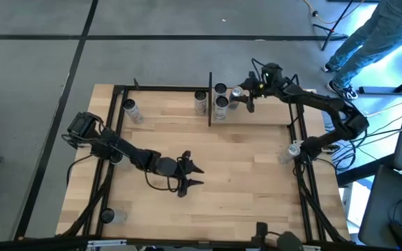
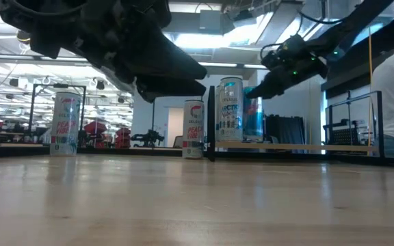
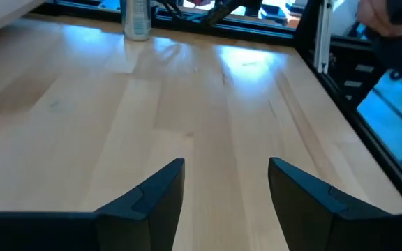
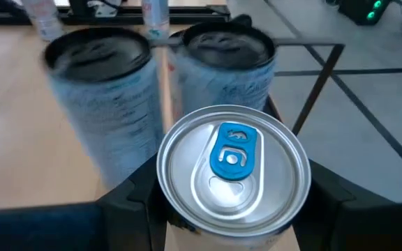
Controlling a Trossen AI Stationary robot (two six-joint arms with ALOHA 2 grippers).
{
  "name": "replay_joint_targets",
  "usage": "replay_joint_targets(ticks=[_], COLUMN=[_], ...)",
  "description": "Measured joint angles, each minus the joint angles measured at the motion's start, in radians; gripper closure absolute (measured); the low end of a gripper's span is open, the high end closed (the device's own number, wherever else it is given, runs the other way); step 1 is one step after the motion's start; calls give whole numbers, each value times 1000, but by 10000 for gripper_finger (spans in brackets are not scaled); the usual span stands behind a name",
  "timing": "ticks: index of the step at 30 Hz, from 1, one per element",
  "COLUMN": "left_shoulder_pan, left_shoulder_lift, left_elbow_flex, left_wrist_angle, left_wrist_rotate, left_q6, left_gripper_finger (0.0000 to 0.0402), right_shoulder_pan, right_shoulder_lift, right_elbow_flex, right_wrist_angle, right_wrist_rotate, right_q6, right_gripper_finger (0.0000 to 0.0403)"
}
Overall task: Place canned beverage on shelf
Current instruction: Put the left blue soda can on the shelf
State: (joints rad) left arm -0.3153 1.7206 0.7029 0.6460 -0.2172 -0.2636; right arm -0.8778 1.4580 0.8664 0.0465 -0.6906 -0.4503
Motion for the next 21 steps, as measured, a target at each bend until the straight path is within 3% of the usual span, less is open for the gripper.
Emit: replay_joint_targets(ticks=[6,11,19,21], left_shoulder_pan=[-6,6,22,21], left_shoulder_lift=[0,0,0,0], left_elbow_flex=[0,0,0,0], left_wrist_angle=[-6,-5,-5,-5], left_wrist_rotate=[58,54,52,52], left_q6=[61,141,143,143], left_gripper_finger=[208,208,208,208], right_shoulder_pan=[0,0,0,1], right_shoulder_lift=[53,89,110,110], right_elbow_flex=[48,48,48,48], right_wrist_angle=[-85,-46,6,6], right_wrist_rotate=[-28,-36,-23,-24], right_q6=[-4,-17,-18,-17], right_gripper_finger=[207,207,206,185])
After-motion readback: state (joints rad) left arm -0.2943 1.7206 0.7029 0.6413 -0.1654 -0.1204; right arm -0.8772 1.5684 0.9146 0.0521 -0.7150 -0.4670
